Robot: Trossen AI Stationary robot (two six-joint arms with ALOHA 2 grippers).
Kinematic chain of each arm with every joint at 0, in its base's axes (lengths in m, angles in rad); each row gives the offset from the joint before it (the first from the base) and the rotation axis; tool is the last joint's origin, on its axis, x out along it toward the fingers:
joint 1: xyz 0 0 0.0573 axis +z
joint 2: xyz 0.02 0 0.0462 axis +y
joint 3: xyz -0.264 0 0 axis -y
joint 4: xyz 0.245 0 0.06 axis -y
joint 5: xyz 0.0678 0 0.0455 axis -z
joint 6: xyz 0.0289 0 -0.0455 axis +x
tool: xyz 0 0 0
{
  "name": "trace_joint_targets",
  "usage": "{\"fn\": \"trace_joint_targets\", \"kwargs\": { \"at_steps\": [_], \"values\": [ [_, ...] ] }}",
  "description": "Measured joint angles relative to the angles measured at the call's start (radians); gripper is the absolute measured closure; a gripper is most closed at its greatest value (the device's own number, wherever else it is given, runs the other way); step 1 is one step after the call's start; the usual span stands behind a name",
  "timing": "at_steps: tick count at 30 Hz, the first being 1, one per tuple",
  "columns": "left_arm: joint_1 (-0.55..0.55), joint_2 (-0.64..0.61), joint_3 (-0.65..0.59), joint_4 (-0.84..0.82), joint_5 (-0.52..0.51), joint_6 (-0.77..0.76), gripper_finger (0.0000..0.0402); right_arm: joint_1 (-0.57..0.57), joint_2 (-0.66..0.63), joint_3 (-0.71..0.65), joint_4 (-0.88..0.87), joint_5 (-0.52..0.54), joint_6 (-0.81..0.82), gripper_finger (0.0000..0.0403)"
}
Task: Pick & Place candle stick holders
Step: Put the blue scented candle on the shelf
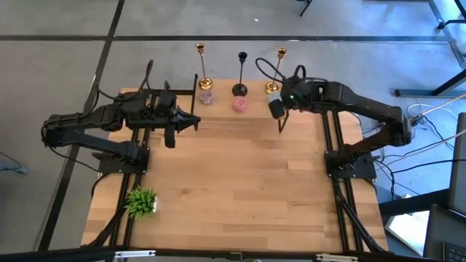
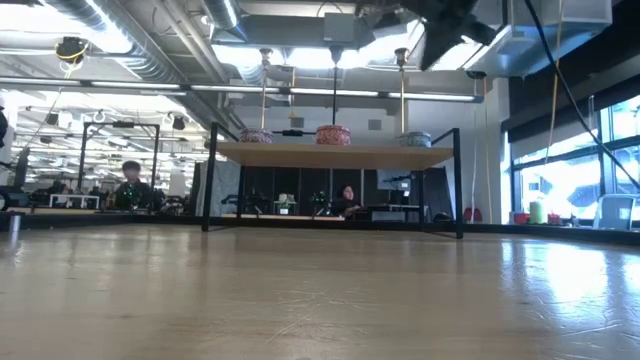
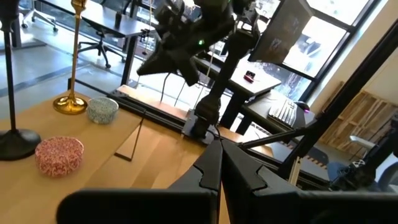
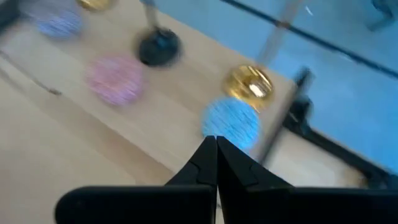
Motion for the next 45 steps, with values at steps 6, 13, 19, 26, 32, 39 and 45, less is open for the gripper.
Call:
{"fn": "trace_joint_targets", "kwargs": {
  "at_steps": [6,13,19,26,32,39,45],
  "values": [
    [0.002,0.000,0.000,0.001,-0.002,0.000,0.0400,-0.057,-0.036,-0.087,0.038,-0.019,0.047,0.0403],
    [0.039,0.005,0.000,0.003,0.033,-0.065,0.0399,-0.189,-0.052,-0.245,0.278,-0.299,0.014,0.0403],
    [0.034,0.007,0.000,0.002,0.050,-0.087,0.0400,-0.258,-0.120,-0.317,0.339,-0.353,0.008,0.0403],
    [0.004,0.007,0.000,0.002,0.007,-0.066,0.0400,-0.373,-0.222,-0.348,0.343,-0.378,-0.014,0.0403],
    [-0.003,0.019,0.000,0.002,-0.025,-0.036,0.0399,-0.481,-0.235,-0.451,0.444,-0.595,0.043,0.0403],
    [-0.003,0.050,0.000,0.002,-0.026,-0.033,0.0400,-0.514,-0.232,-0.466,0.477,-0.567,0.083,0.0403],
    [-0.002,0.073,0.000,0.002,-0.025,-0.025,0.0400,-0.508,-0.195,-0.466,0.495,-0.546,0.015,0.0403]
  ]
}}
